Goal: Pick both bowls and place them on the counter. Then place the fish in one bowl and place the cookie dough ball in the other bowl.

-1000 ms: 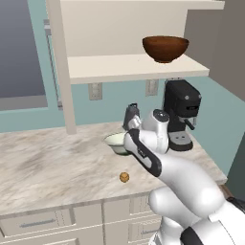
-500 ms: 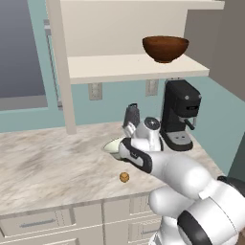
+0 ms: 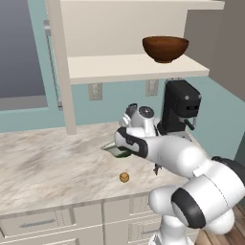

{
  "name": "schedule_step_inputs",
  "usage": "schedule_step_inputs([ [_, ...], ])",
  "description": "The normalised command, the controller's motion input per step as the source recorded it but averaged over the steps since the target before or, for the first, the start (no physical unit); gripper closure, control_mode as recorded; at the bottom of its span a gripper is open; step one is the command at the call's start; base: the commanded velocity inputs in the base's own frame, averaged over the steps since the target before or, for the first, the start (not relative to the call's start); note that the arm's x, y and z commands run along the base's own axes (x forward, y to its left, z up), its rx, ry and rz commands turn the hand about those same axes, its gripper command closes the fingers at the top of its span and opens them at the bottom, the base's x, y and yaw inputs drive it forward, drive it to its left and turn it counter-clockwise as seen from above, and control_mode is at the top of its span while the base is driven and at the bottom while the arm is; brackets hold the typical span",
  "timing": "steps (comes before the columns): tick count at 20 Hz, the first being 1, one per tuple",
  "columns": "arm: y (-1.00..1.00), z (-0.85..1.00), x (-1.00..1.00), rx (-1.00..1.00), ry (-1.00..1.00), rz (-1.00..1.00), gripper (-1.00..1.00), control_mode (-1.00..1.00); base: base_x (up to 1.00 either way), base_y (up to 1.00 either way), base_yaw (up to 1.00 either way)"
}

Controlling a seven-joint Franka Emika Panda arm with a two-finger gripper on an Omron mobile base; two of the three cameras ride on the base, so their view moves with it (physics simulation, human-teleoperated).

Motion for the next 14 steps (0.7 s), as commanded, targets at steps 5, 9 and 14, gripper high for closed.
schedule_step_inputs([
  [5,-0.08,-0.53,-0.12,0.00,0.06,0.00,1.00,-1.00,0.00,0.00,0.00],
  [9,-0.18,-0.58,-0.22,0.00,0.08,0.00,1.00,-1.00,0.00,0.00,0.00],
  [14,-0.17,-0.57,-0.32,0.00,0.07,0.00,1.00,-1.00,0.00,0.00,0.00],
])
